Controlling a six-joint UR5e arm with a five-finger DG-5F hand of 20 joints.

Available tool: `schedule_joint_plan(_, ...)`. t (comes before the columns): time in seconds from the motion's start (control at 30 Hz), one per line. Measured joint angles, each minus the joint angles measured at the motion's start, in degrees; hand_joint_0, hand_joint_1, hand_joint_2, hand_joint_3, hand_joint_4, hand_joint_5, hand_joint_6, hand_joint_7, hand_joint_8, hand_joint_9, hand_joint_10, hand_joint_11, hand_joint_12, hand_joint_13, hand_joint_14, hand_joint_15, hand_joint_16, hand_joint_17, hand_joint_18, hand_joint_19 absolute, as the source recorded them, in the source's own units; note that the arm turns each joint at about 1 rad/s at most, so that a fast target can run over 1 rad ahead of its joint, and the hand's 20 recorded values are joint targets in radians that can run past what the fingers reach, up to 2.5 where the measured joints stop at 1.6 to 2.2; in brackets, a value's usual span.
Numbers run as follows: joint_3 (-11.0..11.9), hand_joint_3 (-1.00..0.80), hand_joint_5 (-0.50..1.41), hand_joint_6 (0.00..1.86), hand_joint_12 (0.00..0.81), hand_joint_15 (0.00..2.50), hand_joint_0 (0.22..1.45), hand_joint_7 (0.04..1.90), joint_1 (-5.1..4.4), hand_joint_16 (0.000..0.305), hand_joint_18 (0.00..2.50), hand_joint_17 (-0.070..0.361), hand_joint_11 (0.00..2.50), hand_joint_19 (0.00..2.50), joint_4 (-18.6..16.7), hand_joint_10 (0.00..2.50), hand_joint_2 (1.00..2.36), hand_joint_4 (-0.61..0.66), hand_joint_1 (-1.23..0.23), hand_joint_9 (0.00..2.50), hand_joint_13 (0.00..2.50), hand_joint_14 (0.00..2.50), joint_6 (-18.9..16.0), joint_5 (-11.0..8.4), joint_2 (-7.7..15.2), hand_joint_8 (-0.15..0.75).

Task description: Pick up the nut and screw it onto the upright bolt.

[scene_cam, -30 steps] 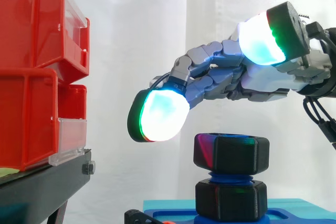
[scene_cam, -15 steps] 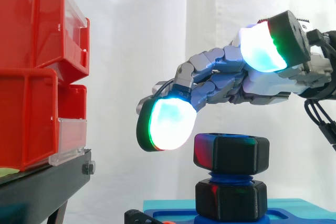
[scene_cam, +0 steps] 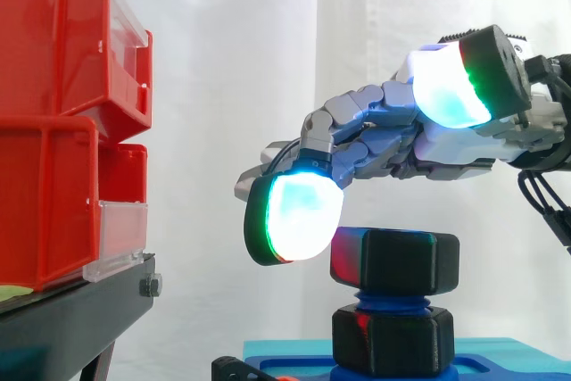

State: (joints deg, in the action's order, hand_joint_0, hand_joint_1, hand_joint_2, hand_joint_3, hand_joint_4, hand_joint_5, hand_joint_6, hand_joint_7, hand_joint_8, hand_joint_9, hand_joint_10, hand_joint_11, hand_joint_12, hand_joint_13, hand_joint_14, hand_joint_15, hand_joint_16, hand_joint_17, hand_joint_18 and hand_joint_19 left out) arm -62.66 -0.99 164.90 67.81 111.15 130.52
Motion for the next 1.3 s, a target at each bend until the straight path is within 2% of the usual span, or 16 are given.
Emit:
schedule_joint_plan(0.27, 0.0, -0.5, -0.13, 0.5, 0.292, 0.0, 0.49, 0.94, 0.54, 0.034, 0.0, 0.077, 0.0, 0.0, 0.0, 0.0, 1.0, 0.28, -0.17, 0.49, 0.12, 0.0, 0.3, 0.61, 0.0, 0.267)
schedule_joint_plan(0.4, 0.0, -0.5, -0.11, 0.5, 0.285, 0.0, 0.49, 1.05, 0.99, 0.032, 0.0, 0.073, 0.0, 0.0, 0.0, 0.0, 1.0, 0.28, -0.18, 0.53, 0.16, 0.0, 1.2, 0.97, 0.0, 0.272)
schedule_joint_plan(0.87, 0.0, -0.5, -0.03, 0.51, 0.256, 0.0, 0.51, 1.38, 3.29, 0.026, 0.0, 0.059, 0.0, 0.0, 0.8, 0.0, 1.0, 0.25, -0.25, 0.71, 0.28, 0.0, 3.0, 3.44, 0.0, 0.288)
schedule_joint_plan(1.1, 0.1, -0.5, 0.03, 0.55, 0.193, 0.0, 0.52, 1.31, 4.48, 0.017, 0.05, 0.039, 0.0, 0.0, 0.8, 0.0, 1.0, 0.16, -0.29, 0.91, 0.4, 0.0, 3.4, 5.47, -0.1, 0.231)
schedule_joint_plan(1.27, 0.6, -0.5, 0.03, 0.5, 0.194, 0.0, 0.52, 1.38, 5.1, 0.017, 0.07, 0.038, 0.0, 0.0, 0.7, 0.0, 1.0, 0.17, -0.28, 0.94, 0.41, 0.0, 3.5, 6.39, 0.0, 0.226)
schedule_joint_plan(1.3, 0.8, -0.5, 0.01, 0.5, 0.205, 0.0, 0.51, 1.33, 5.22, 0.018, 0.05, 0.04, 0.0, 0.0, 0.7, 0.0, 1.0, 0.19, -0.27, 0.9, 0.4, 0.0, 3.5, 6.62, 0.0, 0.243)
